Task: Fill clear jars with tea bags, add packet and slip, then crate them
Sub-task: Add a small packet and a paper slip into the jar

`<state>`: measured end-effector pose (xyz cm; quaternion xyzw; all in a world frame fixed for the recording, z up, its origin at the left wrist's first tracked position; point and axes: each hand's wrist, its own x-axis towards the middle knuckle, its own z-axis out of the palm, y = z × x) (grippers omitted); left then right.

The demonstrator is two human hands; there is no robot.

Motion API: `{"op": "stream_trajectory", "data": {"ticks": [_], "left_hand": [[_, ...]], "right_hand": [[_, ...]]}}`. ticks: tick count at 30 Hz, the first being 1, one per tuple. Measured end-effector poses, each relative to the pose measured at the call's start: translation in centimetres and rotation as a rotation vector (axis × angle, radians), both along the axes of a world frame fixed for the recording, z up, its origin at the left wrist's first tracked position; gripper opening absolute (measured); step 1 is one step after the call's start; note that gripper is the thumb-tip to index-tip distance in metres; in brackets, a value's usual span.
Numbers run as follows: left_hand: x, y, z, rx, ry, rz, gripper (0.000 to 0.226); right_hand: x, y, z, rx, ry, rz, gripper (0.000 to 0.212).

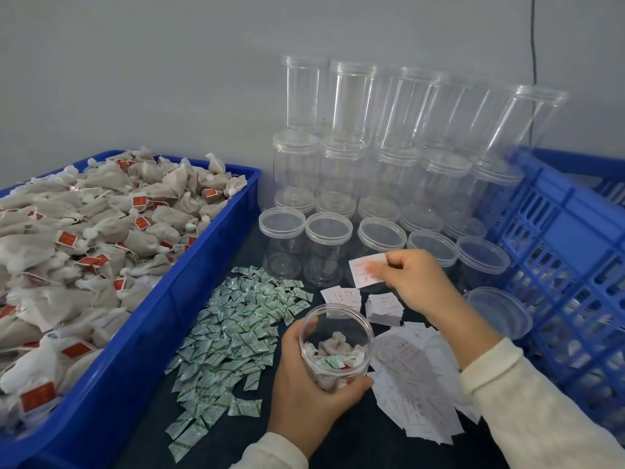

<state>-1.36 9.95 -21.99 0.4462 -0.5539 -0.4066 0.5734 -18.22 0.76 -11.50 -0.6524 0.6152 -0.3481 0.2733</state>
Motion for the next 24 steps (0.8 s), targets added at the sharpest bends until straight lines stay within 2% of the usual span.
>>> {"op": "stream_trajectory", "data": {"ticks": [2,7,10,18,24], "left_hand": [[0.0,0.0,0.0,-0.002,-0.009,0.001,0.090],[0.0,0.0,0.2,-0.001,-0.018,0.006,0.090],[0.0,0.0,0.4,-0.003,-0.012,0.005,0.087],[-0.1,0.0,0.5,-0.010,0.023,-0.014,0.083],[0.0,0.1,0.6,-0.010,0.002,0.000,0.082]], "right_hand": [[0.3,1.4,0.8,0.015,-0.089,0.023,0.021],[2.0,4.4,0.7,0.089,-0.282,0.092,0.010],[3.2,5.6,0.2,0.098,-0.312,0.073,0.017],[3.8,6.6,-1.3,0.167,-0.014,0.057,0.010],[4.5,6.3,-1.5,0.174,0.217,0.095,0.015]]}}
